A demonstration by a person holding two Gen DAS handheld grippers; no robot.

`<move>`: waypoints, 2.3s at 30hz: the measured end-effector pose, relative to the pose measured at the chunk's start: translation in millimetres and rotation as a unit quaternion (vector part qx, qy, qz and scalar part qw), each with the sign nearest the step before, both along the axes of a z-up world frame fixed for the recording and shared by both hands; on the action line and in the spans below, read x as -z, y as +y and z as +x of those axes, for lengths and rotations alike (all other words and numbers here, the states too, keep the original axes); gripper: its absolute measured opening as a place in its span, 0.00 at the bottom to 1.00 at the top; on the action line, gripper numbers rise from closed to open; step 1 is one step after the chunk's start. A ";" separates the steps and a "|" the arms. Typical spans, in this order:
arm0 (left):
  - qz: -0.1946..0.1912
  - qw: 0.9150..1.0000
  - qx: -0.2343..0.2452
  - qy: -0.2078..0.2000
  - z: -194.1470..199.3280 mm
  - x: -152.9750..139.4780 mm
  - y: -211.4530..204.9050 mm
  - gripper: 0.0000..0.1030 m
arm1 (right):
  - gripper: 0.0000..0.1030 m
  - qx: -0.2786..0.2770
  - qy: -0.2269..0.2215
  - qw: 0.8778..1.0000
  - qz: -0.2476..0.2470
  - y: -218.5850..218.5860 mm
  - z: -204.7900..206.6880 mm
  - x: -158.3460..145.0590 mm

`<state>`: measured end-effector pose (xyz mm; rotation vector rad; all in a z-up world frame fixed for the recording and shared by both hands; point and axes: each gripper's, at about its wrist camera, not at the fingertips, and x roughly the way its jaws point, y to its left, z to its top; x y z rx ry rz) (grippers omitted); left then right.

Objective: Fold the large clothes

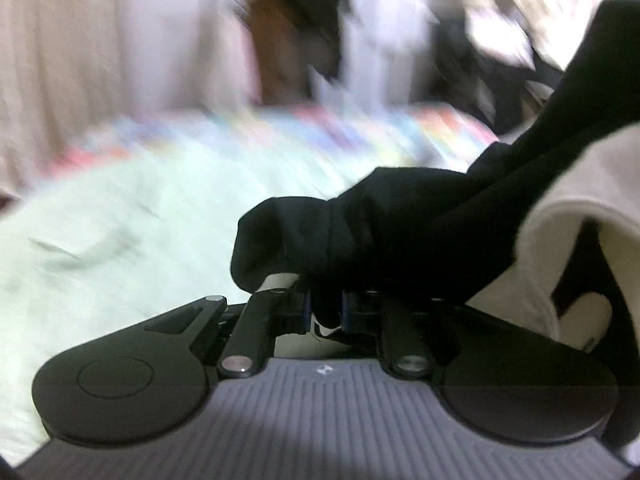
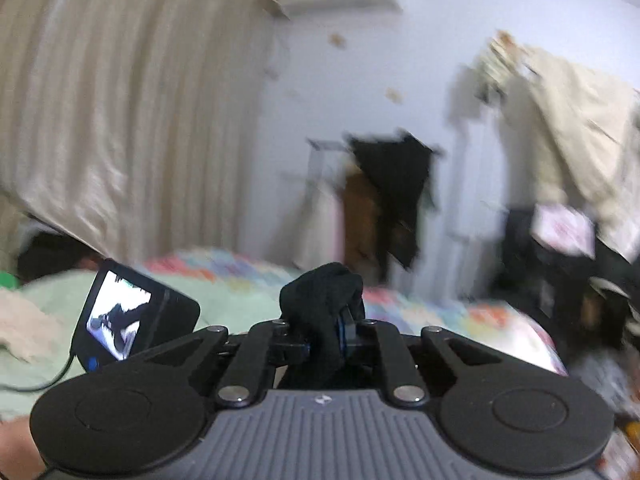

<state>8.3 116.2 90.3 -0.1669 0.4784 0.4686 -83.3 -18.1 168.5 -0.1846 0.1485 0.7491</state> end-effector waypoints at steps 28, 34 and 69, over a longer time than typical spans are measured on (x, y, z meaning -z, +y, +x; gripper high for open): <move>-0.077 0.971 -0.223 0.039 12.0 94.1 332.7 0.93 | 0.56 0.008 0.329 0.943 0.040 299.6 296.5 127.1; -0.171 0.959 -0.173 0.147 -3.0 130.1 348.7 0.93 | 0.69 -0.009 0.408 0.912 -0.041 237.0 242.2 207.9; -0.297 0.940 0.003 0.170 0.9 180.8 276.3 1.00 | 0.09 0.018 0.414 0.909 0.037 145.4 218.9 219.6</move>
